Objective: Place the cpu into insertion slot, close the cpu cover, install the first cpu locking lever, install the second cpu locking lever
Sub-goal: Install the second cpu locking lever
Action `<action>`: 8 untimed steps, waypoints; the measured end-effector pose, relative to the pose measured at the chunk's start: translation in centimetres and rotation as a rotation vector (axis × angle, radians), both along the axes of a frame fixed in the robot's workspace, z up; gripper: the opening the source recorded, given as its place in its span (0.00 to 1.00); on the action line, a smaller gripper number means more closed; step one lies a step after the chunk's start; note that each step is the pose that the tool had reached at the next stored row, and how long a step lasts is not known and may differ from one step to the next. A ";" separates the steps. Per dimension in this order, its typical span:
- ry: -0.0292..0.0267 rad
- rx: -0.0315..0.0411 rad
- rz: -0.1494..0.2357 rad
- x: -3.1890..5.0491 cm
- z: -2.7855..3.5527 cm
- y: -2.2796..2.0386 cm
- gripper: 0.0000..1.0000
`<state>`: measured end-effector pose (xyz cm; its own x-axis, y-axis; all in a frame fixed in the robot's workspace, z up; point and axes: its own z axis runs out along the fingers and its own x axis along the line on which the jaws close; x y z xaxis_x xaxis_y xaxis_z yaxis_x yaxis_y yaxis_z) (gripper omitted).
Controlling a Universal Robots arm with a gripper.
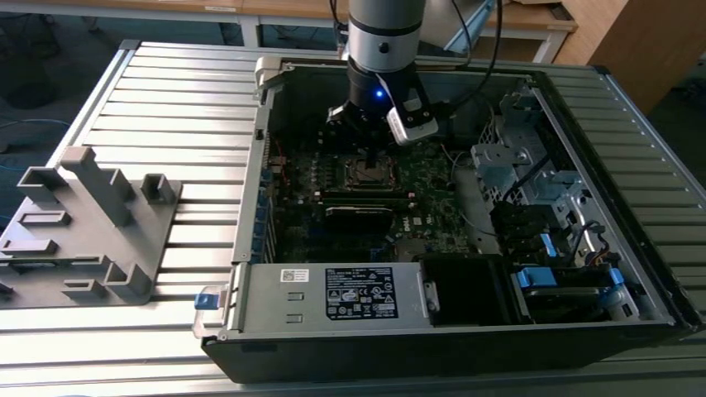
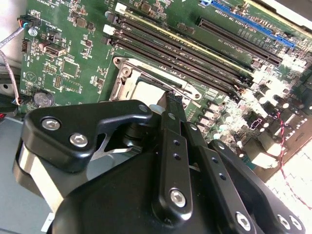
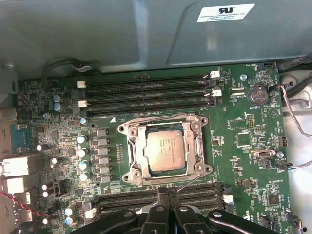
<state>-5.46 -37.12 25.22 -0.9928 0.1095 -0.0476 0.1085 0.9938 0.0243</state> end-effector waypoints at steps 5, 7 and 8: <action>-0.0001 0.0001 0.000 -0.26 -0.04 0.00 0.11; 0.0000 0.0000 0.000 -0.34 -0.04 0.00 0.11; 0.0001 -0.0002 0.000 -0.34 -0.04 0.00 0.11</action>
